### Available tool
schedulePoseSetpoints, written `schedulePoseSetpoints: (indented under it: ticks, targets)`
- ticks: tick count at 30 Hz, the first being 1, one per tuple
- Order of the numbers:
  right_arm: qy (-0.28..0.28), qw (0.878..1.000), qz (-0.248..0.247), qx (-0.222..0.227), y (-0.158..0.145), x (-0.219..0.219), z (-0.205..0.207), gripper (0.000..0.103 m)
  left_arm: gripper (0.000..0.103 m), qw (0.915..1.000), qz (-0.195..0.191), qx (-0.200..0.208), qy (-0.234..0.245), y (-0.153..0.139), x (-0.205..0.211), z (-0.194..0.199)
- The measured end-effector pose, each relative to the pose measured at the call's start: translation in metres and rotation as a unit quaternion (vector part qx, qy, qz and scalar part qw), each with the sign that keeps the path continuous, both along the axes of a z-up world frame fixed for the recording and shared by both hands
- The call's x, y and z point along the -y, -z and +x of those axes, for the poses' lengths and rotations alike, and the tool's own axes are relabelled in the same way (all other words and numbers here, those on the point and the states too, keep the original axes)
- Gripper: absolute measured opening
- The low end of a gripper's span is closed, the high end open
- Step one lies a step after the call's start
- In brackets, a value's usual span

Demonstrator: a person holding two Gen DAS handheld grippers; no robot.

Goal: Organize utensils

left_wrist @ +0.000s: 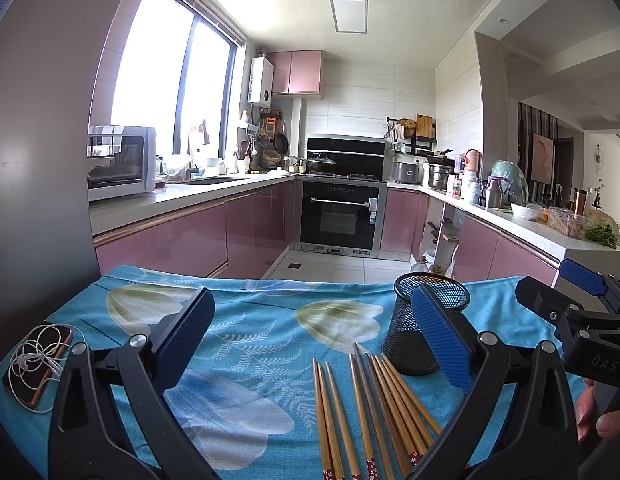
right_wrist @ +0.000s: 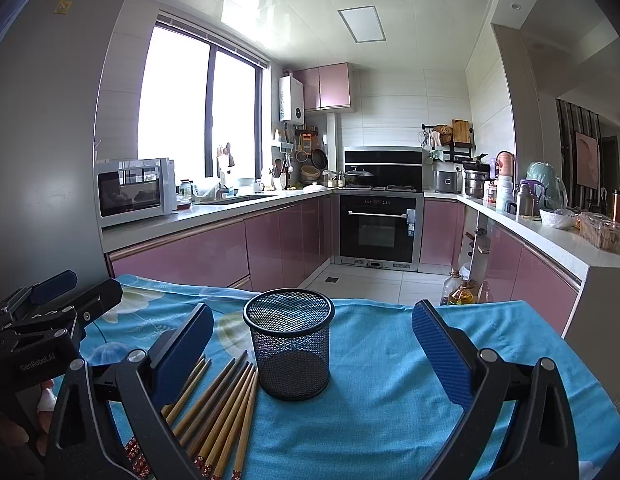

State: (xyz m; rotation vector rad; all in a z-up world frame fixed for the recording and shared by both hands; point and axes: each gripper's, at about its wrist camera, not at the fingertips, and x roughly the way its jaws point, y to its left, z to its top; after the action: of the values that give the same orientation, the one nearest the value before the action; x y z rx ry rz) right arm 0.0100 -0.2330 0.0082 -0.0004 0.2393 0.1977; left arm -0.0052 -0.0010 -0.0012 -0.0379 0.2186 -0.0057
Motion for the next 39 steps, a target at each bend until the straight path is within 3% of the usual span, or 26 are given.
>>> schedulePoseSetpoints:
  ticks: [28,31,35,37,39]
  targets:
    - [-0.009,1.0,-0.001,-0.016,0.003,-0.003,0.005,0.096,0.097,0.9995,0.001,-0.023,0.019,0.005,0.002,0.003]
    - [-0.026,0.999,-0.004,-0.044,0.009,-0.004,0.011,0.096,0.097,0.9989,0.009,-0.04,0.023,0.008,0.001,0.006]
    - [-0.059,0.991,-0.022,-0.122,0.031,-0.011,0.027,0.096,0.097,0.9958,0.02,-0.082,0.037,0.016,-0.004,0.018]
    - [-0.068,0.984,-0.033,-0.161,0.044,-0.015,0.034,0.092,0.097,0.993,0.025,-0.107,0.045,0.023,-0.006,0.025]
    - [-0.078,0.977,-0.037,-0.195,0.055,-0.019,0.04,0.082,0.097,0.9895,0.034,-0.132,0.05,0.03,-0.007,0.031]
